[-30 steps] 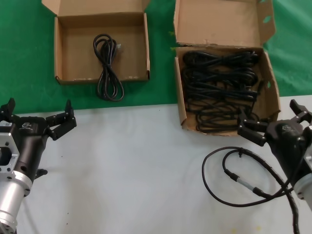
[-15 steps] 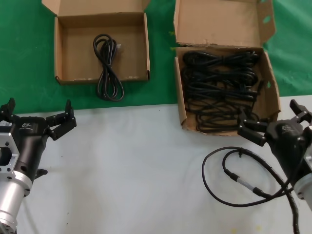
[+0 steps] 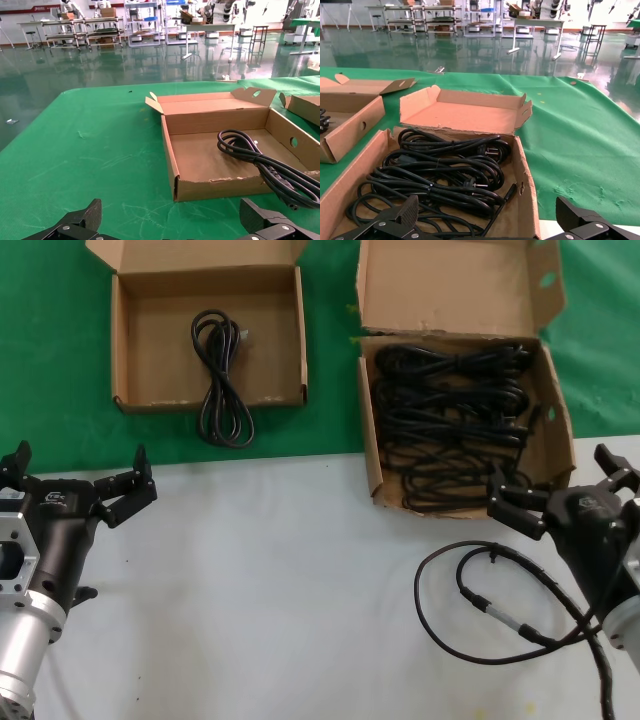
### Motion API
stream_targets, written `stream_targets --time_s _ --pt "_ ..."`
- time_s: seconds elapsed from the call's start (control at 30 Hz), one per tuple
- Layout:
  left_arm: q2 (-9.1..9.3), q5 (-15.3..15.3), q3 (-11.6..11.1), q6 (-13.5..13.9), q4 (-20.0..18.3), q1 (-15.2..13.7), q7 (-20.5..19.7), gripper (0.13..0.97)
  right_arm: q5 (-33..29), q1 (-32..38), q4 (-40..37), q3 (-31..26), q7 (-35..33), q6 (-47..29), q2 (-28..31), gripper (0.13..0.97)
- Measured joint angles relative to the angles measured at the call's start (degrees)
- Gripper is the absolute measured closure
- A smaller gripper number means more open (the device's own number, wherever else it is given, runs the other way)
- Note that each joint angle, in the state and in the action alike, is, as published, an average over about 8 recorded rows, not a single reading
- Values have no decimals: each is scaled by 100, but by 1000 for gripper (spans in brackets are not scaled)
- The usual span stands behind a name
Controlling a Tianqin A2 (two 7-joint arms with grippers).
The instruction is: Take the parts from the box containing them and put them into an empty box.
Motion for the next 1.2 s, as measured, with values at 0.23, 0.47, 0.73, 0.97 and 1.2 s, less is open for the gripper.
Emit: stream_targets --time_s 0.23,0.47,0.73,0.97,1.2 --pt "0 0 0 0 0 0 0 132 0 0 0 0 0 0 0 129" --pt "0 0 0 0 0 0 0 132 0 0 0 0 0 0 0 129" --pt "0 0 0 0 0 0 0 132 0 0 0 0 0 0 0 129" --pt "0 0 0 0 0 0 0 132 0 0 0 0 0 0 0 129" --pt "0 0 0 0 0 0 0 132 0 0 0 0 0 0 0 129"
